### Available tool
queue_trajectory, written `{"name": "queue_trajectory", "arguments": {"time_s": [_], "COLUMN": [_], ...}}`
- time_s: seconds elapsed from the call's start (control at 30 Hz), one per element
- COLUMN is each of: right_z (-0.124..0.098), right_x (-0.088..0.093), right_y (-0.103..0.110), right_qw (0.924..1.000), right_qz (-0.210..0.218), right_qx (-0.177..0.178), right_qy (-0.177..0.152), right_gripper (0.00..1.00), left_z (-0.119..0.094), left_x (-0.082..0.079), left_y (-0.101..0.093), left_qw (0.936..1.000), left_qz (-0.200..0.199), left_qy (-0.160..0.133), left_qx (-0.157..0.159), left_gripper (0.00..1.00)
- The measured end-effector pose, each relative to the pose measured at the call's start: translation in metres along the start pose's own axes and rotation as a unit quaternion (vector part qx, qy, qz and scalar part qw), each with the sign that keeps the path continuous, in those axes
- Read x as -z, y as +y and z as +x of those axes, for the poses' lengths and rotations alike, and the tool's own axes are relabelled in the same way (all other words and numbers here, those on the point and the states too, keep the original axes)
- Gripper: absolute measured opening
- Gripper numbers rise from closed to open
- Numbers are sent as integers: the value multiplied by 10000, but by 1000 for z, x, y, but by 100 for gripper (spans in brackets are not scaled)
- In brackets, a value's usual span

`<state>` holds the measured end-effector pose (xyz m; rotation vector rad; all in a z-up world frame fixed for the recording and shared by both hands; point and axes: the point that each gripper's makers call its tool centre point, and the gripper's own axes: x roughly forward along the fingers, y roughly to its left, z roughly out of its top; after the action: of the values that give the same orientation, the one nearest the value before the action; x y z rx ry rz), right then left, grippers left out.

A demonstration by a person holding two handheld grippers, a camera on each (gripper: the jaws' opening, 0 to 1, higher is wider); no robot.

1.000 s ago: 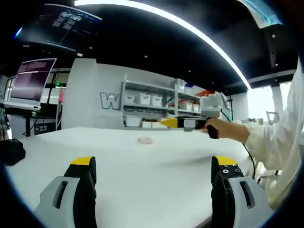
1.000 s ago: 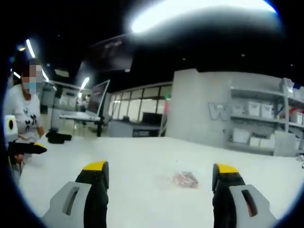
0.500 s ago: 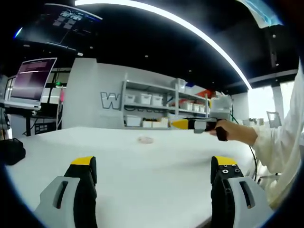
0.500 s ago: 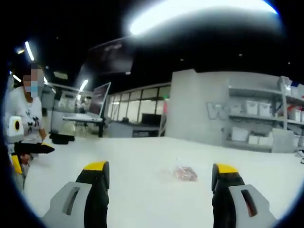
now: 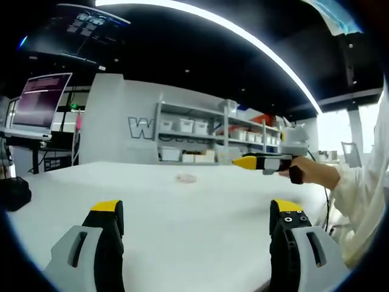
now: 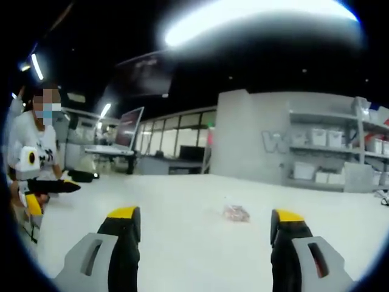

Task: Open the resealable bag by pulling the two sides of the seal apart until the entire bag opening is separated and visibly accessible.

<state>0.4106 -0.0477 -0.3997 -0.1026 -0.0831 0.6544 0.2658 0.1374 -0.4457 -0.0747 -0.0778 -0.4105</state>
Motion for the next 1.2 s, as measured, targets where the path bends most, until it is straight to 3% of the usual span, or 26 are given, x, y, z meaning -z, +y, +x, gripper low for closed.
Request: {"name": "queue_trajectory", "arguments": {"time_s": [0.5,0.87,1.2], "right_z": [-52,-77,-103], "right_x": [12,13,18], "right_y": [0,0,-1], "right_qw": [9994,9978,9964], "right_qz": [172,479,466], "right_qx": [303,459,703], "right_qy": [-3,-61,54], "right_gripper": [89,87,85], "left_z": [4,6,9], "left_x": [-2,-3,-4], "left_y": [5,8,10], "left_qw": [10000,9999,9999], "left_qz": [27,35,22], "left_qy": [-33,-28,-22], "left_qx": [-53,-97,-106], "left_gripper": [98,98,98]}}
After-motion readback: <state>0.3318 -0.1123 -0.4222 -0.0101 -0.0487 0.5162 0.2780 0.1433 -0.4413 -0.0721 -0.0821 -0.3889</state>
